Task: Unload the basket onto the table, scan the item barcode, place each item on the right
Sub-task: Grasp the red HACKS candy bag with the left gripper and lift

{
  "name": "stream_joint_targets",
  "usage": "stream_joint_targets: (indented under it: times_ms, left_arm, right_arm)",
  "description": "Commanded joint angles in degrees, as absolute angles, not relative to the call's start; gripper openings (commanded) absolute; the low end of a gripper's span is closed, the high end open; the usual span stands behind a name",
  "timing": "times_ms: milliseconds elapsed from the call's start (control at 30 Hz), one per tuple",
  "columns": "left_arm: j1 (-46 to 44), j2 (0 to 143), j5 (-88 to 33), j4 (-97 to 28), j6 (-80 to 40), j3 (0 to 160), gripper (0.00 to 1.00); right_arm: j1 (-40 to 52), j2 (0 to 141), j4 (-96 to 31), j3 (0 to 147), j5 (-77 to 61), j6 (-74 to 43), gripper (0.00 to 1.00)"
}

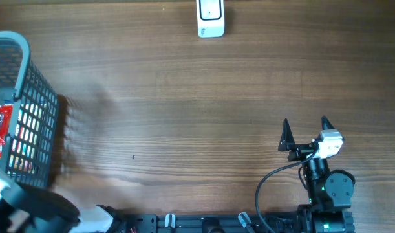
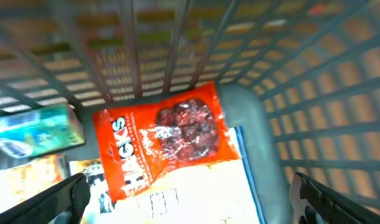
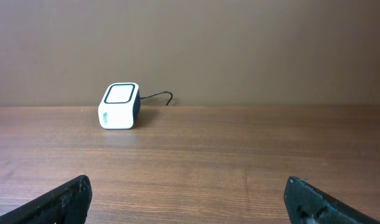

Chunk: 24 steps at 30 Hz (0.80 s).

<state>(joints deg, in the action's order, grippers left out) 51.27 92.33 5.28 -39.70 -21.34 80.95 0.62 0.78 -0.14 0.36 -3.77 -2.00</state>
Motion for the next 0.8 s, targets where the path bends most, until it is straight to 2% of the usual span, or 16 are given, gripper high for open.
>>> stream_joint_targets:
  times_ms: [0,267,467,500,533,567,667,700,767]
  left_arm:
    - [51.29,99.35,6.09,-37.08,-21.41,80.88,1.00]
    - [51.29,113.71,6.02,-25.85,-21.41,80.88,1.00]
    - [51.29,119.48,0.99,-23.33,-21.39,80.88,1.00]
    - [51.29,120.22,0.14,-23.42,-21.39,80.88,0.97]
    - [51.29,120.79,-0.08,-23.81,-21.41,80.88,0.91]
    - [51.29,120.90,-0.03,-24.53,-21.39,80.88,0.77]
    - [51.29,120.75,-0.21,-26.59,-21.41,80.90,0.46]
    - [51.29,120.64,-0.21,-27.33,-21.39,80.90,0.40]
    - [51.29,119.70,-0.21,-29.08,-21.41,80.90,0.12]
  right_arm:
    - [0.78,0.54,0.03,0.30,-3.03,-1.52,0.99]
    - [0.78,0.54,0.03,0.30,-3.03,-1.52,1.00]
    - [0.78,0.54,0.03,0.30,-3.03,-1.50,1.00]
    - [0.78,0.54,0.03,0.30,-3.05,-1.52,1.00]
    - [0.78,0.54,0.03,0.30,-3.03,-1.52,1.00]
    - [0.78,0.54,0.03,0.30,-3.03,-1.52,1.00]
    - [0.78,0.54,0.03,0.30,-3.03,-1.52,1.00]
    - [0.78,0.54,0.03,0.30,-3.03,-1.52,1.00]
    - [0.78,0.54,0.03,0.30,-3.03,-1.52,1.00]
